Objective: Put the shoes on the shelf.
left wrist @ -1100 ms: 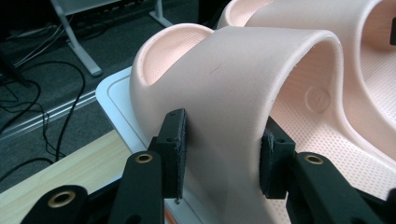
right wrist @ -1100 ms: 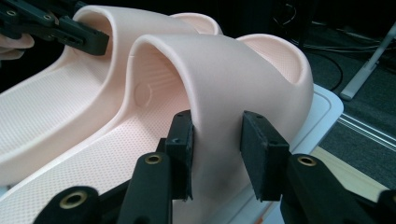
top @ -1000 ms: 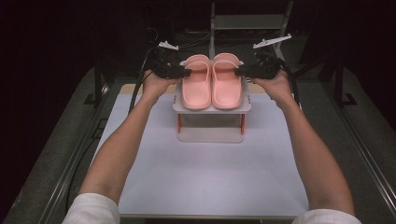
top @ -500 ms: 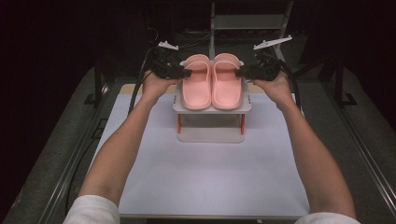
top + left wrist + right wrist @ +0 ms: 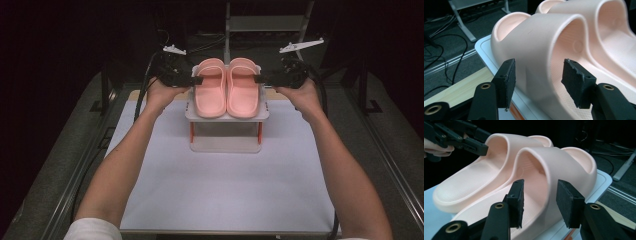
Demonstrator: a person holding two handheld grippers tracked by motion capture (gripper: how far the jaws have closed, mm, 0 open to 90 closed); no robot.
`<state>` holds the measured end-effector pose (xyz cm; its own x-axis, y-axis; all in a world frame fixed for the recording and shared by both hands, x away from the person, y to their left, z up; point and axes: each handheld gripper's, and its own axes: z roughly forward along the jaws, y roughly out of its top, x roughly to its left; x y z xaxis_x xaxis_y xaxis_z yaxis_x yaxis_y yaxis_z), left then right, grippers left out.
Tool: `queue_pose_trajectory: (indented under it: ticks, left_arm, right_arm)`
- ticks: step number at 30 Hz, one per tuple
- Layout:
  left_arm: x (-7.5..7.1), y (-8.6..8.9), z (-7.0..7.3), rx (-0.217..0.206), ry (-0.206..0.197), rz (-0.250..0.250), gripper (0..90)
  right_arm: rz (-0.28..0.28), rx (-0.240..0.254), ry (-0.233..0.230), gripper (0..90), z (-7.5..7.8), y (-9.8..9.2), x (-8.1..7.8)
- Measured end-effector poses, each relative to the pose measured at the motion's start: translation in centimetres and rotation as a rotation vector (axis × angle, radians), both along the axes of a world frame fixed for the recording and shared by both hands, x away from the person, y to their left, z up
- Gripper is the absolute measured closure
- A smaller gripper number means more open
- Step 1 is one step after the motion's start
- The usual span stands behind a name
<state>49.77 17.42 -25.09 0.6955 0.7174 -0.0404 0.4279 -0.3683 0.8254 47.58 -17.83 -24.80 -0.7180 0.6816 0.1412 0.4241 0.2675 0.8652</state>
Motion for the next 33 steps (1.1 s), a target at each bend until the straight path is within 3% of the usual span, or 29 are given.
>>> queue_pose_trajectory:
  ticks: [4,16,33]
  left_arm:
    - [-0.7,0.1,0.3,-0.008,-0.023,-0.011,42.8]
    - [-2.5,1.8,-0.2,-0.058,-0.041,-0.009,39.3]
    - [-5.5,2.9,-0.6,-0.053,-0.065,-0.024,34.7]
  right_arm:
    - [0.009,-0.002,0.006,55.6,-0.4,-0.2,-0.5]
    - [0.07,0.015,0.018,50.7,-0.6,0.5,-1.8]
    - [0.114,0.025,0.019,47.6,-0.6,1.1,-3.8]
